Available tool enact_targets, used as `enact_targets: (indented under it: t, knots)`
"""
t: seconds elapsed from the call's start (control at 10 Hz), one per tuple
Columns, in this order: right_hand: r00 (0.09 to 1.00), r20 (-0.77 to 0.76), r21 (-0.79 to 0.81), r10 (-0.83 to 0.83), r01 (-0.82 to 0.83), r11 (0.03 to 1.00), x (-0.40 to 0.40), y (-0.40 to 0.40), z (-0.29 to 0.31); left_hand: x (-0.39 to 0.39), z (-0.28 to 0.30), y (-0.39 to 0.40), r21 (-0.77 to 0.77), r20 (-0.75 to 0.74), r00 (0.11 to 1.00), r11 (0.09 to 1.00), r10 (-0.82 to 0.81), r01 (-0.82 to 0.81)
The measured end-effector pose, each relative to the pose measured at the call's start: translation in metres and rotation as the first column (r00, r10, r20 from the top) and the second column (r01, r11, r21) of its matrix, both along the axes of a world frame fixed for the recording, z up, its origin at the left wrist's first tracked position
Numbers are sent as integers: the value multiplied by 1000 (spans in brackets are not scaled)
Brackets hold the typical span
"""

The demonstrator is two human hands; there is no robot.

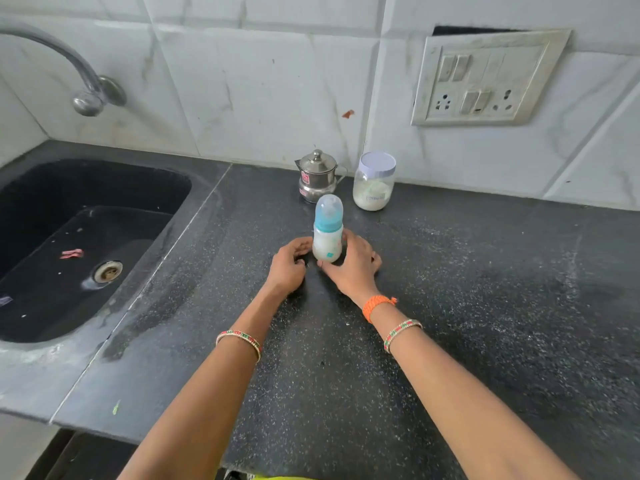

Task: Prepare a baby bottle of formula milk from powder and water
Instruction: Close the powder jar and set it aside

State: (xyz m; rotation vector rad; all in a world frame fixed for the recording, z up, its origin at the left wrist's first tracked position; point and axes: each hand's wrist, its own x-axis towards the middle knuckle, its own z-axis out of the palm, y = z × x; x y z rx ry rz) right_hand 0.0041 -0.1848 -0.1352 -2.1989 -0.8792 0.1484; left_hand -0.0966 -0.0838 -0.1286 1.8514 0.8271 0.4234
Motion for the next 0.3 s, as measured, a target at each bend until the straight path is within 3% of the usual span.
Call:
enact_targets:
  t: [0.1, 0.3]
  knots:
    - [993, -86, 40, -83, 86, 995, 1, 17, 12, -1, 0, -1, -67, 31, 999, 997, 32, -30]
    - [953, -16, -127, -301, 297, 946, -1, 41, 17, -6, -1, 1, -106, 28, 999, 994, 27, -24]
